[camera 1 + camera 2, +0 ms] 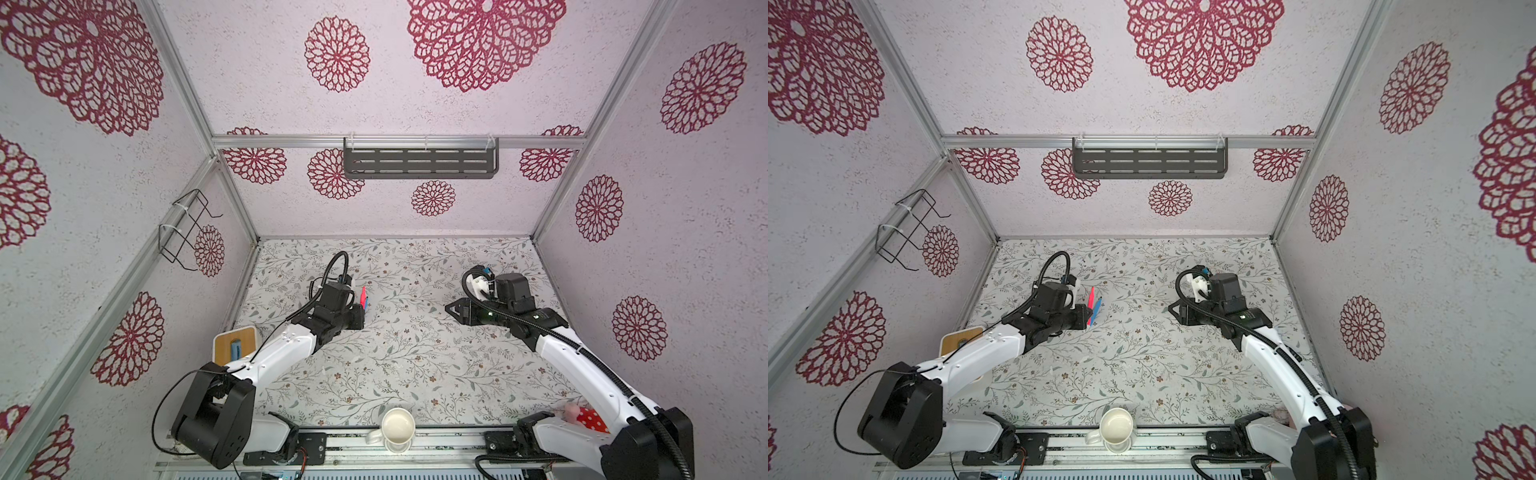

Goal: Insert the pens into the pen caps
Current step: 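Lift the pink highlighter with the left gripper while the right gripper moves toward it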

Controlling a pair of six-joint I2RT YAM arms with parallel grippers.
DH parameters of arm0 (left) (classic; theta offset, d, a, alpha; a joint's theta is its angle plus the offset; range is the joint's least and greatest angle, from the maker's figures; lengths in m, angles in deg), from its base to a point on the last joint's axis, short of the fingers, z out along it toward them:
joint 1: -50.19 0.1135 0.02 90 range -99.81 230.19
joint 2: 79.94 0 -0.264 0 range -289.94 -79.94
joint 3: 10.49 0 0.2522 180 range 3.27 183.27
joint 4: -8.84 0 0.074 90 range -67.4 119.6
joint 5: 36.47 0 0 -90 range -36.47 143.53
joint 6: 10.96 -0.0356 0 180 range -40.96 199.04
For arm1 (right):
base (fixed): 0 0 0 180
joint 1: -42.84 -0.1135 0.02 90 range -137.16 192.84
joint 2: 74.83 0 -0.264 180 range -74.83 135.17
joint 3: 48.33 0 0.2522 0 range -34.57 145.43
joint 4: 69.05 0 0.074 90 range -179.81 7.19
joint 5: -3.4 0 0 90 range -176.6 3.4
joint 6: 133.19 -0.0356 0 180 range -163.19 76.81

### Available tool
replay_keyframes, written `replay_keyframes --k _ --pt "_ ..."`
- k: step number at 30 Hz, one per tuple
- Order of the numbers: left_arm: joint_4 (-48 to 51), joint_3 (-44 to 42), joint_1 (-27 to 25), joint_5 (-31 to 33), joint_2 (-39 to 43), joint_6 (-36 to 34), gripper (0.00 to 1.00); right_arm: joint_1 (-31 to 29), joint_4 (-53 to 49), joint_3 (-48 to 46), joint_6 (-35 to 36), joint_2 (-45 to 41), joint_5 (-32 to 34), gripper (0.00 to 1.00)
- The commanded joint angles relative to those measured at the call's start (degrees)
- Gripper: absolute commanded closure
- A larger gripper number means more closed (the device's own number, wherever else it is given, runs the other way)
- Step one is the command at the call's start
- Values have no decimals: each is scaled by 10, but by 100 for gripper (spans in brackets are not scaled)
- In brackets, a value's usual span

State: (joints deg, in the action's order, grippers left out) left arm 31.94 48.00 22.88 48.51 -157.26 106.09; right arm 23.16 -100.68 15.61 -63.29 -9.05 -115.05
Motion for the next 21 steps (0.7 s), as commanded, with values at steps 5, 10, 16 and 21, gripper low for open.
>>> replay_keyframes --k 5,10,16,21 --pt "-81 -34 -27 -62 61 -1 86 -8 88 -18 -43 -7 -72 56" --pt "-103 -45 -40 -79 80 6 85 -21 126 -28 -64 -6 -84 54" --pt "-108 -39 -60 -82 87 9 85 -42 141 -18 -73 12 -80 54" --pt "-116 -35 -73 -81 91 16 85 -54 151 -8 -79 25 -78 53"
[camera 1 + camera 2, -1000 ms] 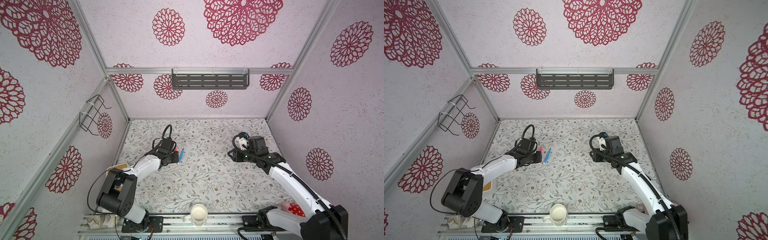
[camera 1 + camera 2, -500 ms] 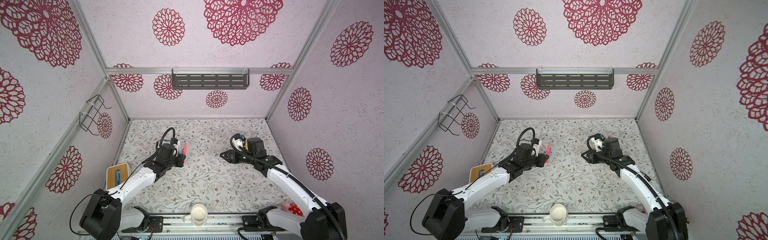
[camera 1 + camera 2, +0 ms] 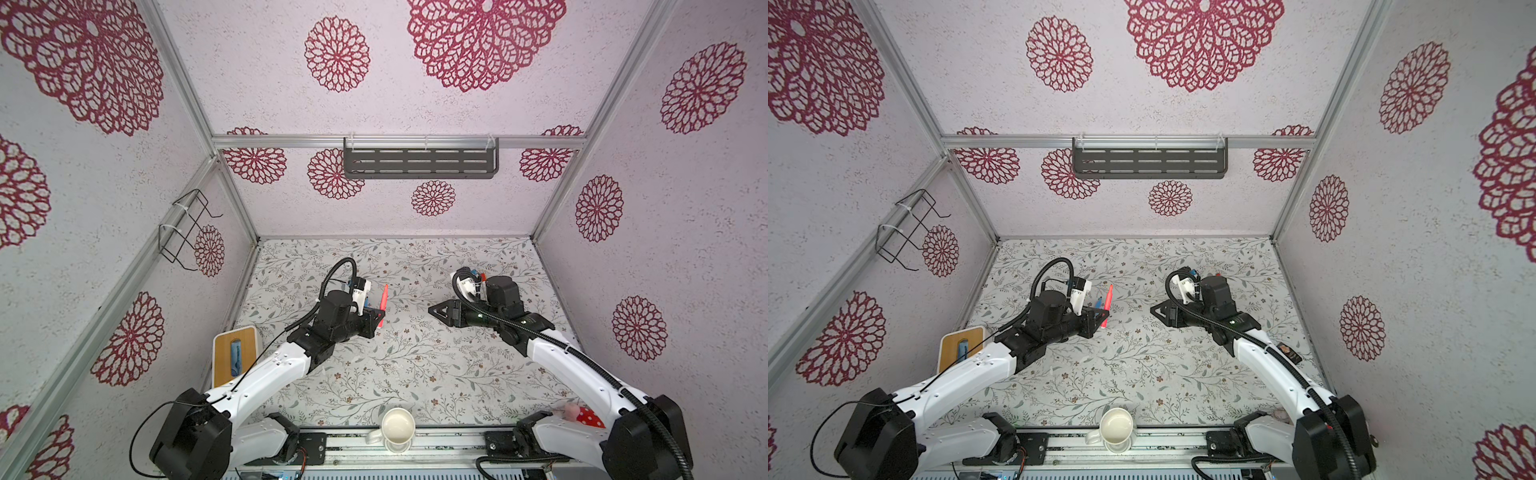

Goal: Insert the pens into the pen caps
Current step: 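Lift the pink highlighter with the left gripper while the right gripper moves toward it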

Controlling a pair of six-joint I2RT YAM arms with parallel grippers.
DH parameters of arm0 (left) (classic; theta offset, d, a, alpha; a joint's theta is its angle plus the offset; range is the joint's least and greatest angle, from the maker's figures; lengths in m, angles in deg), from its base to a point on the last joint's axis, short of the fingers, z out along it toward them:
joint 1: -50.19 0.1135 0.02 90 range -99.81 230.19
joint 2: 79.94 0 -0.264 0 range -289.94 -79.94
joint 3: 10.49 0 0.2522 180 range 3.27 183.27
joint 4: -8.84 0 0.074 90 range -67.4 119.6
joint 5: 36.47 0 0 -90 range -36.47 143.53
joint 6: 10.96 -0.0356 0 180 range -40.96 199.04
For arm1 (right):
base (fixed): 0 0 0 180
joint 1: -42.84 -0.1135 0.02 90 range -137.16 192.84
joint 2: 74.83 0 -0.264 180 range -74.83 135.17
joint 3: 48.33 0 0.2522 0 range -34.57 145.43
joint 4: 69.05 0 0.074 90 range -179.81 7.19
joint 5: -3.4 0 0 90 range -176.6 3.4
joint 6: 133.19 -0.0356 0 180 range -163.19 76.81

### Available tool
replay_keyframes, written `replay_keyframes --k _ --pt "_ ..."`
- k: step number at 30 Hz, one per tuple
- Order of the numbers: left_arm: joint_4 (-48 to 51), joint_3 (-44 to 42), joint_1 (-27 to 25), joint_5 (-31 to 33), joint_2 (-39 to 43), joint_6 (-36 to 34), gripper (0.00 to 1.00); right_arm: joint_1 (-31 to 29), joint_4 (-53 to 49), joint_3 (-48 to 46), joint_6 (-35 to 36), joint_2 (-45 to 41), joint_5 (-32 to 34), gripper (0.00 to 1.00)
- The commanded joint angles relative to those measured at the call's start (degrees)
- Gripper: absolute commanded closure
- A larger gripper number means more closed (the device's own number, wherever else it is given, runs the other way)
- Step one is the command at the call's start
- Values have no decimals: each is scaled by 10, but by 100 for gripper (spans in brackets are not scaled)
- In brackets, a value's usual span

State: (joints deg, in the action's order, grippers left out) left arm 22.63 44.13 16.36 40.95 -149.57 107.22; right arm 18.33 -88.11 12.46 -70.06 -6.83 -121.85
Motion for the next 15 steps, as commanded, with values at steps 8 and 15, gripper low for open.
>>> replay_keyframes --k 8,15 --pt "-33 8 -32 -2 17 7 85 -25 40 38 -17 22 -11 52" --pt "-42 7 -48 6 25 11 85 -48 68 47 -26 43 -17 50"
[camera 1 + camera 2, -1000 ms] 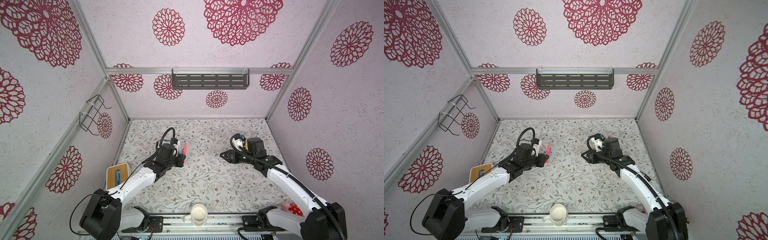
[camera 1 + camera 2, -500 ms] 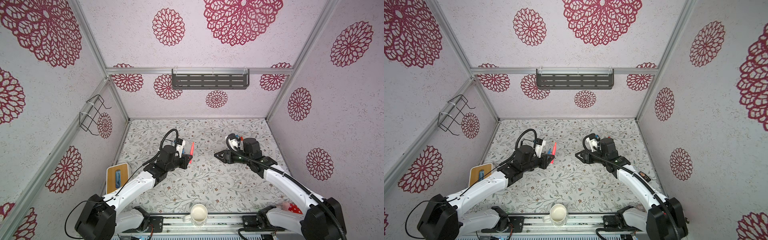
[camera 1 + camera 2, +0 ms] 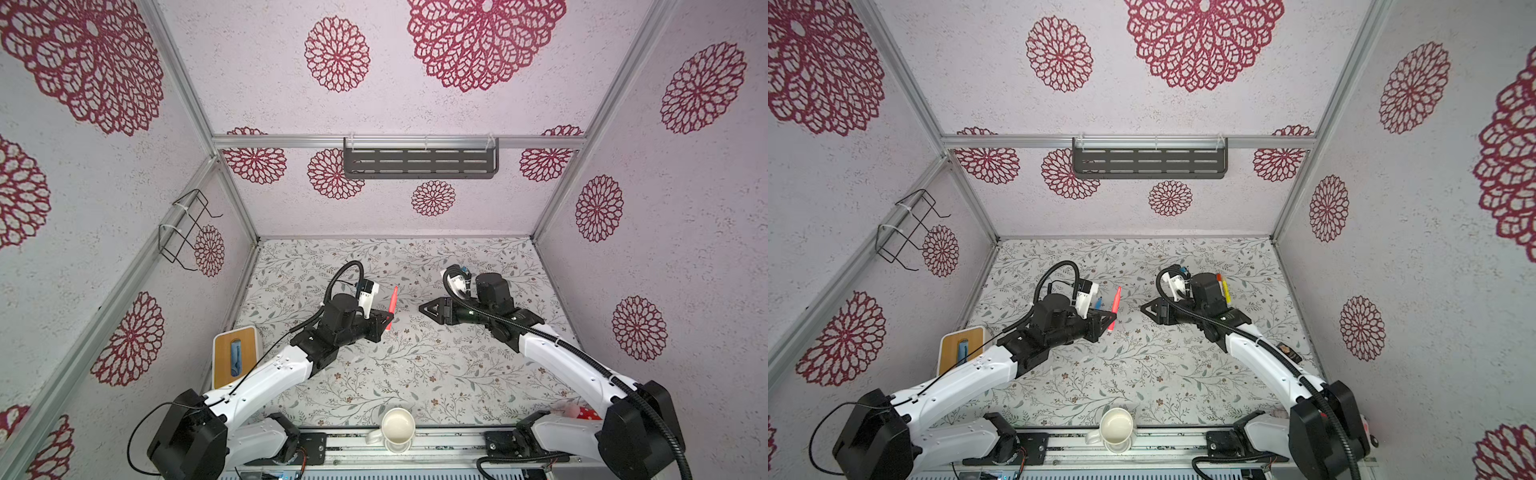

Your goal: Insert the pens into the pen caps

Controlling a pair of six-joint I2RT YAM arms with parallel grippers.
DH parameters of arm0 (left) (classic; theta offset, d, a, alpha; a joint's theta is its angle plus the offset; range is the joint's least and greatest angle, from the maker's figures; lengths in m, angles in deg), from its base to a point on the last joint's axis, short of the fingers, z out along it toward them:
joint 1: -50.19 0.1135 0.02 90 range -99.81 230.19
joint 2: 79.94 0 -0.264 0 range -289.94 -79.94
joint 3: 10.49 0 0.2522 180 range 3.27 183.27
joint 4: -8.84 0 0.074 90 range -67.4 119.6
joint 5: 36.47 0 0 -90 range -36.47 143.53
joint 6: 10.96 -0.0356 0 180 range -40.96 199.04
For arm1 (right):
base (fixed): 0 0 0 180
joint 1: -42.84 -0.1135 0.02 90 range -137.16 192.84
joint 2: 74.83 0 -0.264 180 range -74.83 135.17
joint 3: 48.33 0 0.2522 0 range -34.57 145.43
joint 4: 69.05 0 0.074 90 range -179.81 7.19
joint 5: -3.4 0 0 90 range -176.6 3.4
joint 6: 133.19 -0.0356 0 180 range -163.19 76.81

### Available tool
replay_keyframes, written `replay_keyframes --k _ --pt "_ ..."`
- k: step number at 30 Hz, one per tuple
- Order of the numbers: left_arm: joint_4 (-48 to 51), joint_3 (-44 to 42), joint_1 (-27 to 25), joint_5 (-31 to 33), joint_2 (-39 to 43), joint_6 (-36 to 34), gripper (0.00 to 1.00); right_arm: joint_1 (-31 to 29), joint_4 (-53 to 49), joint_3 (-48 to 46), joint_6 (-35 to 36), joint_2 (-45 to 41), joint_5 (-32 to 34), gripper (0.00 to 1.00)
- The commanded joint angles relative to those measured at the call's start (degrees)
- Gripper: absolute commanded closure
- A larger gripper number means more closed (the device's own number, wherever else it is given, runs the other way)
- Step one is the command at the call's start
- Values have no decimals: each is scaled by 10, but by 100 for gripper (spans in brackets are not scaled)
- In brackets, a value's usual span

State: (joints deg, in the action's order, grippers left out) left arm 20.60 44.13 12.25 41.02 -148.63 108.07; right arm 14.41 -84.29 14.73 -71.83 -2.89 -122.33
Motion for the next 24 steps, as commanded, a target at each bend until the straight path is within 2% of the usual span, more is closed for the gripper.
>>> replay_keyframes --k 1,24 --pt "-23 7 -9 6 17 3 85 -13 33 26 -9 6 -12 49" --pt "-35 20 -47 14 13 8 85 -65 86 61 -28 51 -13 49"
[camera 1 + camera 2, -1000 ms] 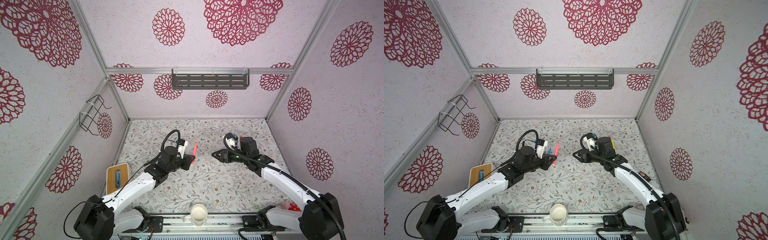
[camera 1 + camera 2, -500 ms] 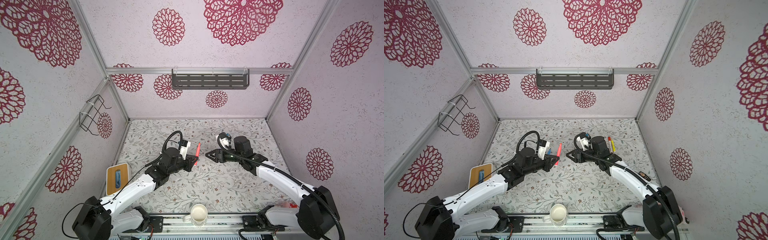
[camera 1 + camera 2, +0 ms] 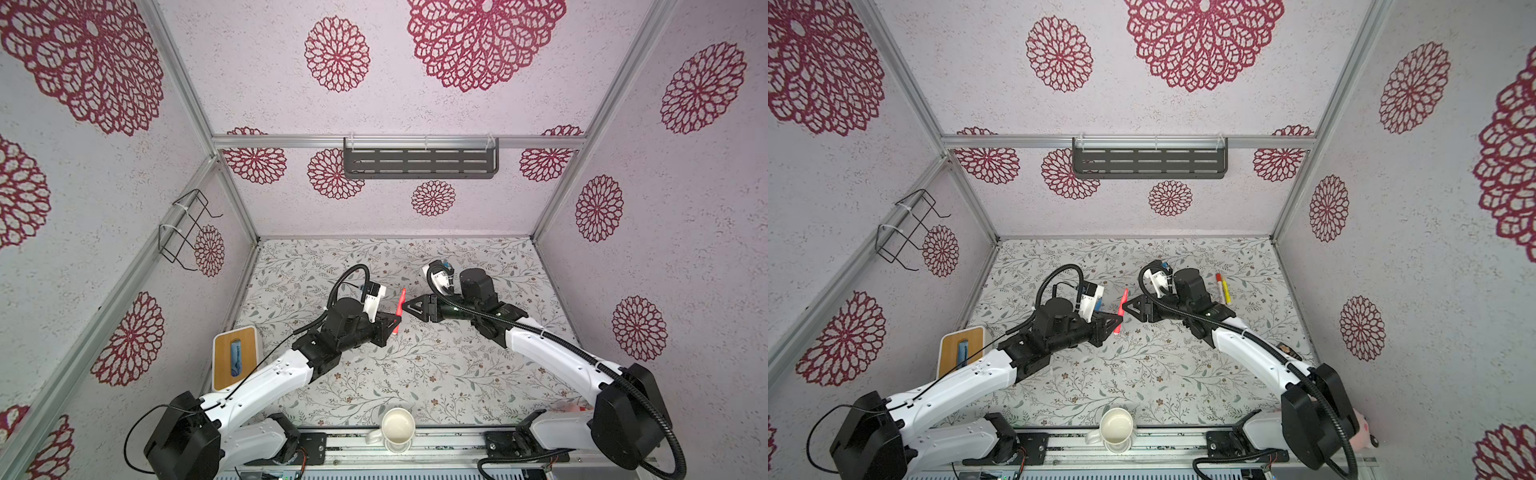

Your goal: Insert the pens into the pen caps

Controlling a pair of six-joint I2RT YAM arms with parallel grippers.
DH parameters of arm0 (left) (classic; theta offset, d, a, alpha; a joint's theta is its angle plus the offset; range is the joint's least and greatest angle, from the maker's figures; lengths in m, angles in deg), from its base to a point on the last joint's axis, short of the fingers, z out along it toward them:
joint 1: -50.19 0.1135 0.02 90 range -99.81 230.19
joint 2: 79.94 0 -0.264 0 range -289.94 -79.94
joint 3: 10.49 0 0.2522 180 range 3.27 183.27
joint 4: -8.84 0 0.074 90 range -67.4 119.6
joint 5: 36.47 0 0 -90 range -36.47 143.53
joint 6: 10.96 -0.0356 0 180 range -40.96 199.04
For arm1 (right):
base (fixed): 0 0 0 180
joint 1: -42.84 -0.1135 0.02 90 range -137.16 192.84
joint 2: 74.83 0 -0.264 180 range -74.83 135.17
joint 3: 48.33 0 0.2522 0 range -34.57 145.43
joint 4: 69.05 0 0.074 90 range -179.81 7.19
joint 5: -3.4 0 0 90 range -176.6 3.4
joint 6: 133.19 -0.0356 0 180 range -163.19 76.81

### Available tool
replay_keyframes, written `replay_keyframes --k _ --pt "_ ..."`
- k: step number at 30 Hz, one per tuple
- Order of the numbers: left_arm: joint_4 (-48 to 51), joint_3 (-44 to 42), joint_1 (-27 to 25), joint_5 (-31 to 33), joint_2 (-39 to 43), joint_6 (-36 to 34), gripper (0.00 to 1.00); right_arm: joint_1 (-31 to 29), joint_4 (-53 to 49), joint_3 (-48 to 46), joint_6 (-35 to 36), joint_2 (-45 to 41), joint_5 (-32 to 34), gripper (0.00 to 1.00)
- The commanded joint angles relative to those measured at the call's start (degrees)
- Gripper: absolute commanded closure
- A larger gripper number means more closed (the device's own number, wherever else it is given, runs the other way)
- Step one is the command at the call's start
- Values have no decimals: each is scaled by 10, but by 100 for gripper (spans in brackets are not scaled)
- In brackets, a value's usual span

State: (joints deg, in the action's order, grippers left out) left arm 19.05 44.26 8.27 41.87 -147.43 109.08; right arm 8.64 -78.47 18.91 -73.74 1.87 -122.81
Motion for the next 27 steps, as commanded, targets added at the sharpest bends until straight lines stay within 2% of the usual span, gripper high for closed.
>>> replay_keyframes --k 1,15,27 --pt "-20 20 -9 6 0 -1 85 -9 31 21 -11 6 -8 50" --pt "-26 23 -15 7 -15 -3 86 -22 44 28 -17 26 -10 60" --pt "-30 26 -16 16 -23 2 86 -28 50 27 -22 30 -8 86"
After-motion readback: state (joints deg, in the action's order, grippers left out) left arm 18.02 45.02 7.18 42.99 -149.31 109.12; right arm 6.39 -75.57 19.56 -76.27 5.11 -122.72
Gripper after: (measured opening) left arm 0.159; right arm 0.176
